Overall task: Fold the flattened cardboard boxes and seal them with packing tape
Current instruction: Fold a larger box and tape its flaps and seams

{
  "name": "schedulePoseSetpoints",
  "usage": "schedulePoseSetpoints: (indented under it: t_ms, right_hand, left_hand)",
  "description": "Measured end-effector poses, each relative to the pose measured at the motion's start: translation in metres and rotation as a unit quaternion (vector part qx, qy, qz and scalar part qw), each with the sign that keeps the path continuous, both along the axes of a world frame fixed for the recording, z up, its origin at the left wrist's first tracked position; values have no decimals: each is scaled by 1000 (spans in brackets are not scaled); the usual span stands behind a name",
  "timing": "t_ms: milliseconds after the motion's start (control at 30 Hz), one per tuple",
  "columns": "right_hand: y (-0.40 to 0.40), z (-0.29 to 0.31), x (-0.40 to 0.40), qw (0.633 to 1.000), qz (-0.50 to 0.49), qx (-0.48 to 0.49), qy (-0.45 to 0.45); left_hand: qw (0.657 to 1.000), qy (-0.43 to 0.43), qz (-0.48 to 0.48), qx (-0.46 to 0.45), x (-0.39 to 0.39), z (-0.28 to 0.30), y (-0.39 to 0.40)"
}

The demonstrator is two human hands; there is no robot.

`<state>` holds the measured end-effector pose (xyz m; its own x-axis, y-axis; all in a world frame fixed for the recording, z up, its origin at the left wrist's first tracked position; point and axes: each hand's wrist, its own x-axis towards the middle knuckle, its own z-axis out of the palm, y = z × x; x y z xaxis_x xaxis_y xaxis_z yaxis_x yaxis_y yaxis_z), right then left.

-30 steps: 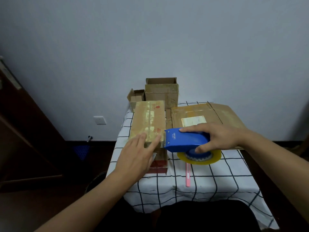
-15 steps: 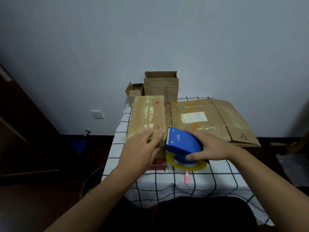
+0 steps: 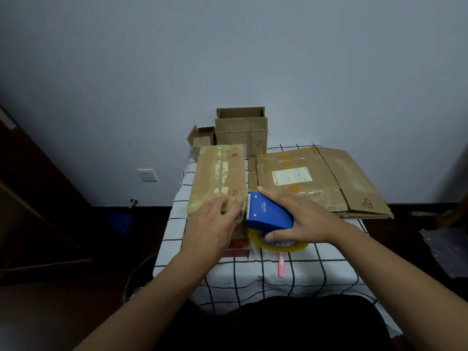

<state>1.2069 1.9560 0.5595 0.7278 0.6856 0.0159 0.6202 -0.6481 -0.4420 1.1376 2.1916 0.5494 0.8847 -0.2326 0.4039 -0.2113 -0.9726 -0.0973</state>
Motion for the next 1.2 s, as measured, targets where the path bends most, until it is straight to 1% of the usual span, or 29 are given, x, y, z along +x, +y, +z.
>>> schedulePoseSetpoints:
  t_ms: [133,200,433,533,733,833,933,967,1033,1067,1100,1133,1200]
  right_hand:
    - [-18,11,1,999,6,37,39]
    - [-32,19,4,999,5,28,35]
    - [-71,26,4,997,-1,-75,9]
    - [-69,33,4,990,5,-139,-17]
    - [-53,43,6,975,26,-218,-19]
    - [-29,44,4,967,38,-252,7]
    - [2,40,14,963,52,-259,46]
    - [10,40,17,957,52,-280,54]
    - [18,34,20,928,49,-364,61]
    - [15,28,20,917,41,-391,63]
    - [10,24,19,919,23,-389,66]
    - [2,20,18,928,2,-366,66]
    - [-13,15,16,949,-31,-312,34]
  left_hand:
    - [1000,-5,-2,11,-3,6,3]
    - [1000,-1,-1,20,-4,7,4]
    - [1000,-2,-7,2,-6,10,6]
    - [1000,-4,-14,-5,-4,6,3]
    - [1000,-3,-16,-5,-4,4,1]
    - [1000,-8,-22,7,-2,2,-1]
    - [1000,-3,-25,7,1,3,-4]
    - [1000,-3,-26,2,1,3,-3]
    - [1000,-7,-30,-7,-2,4,3]
    - [999,-11,-34,-9,-3,3,6]
    - [999,-14,-38,-8,-4,3,8]
    - [999,-16,-38,-7,-5,2,10]
    - [999,-22,-35,-12,-4,1,10]
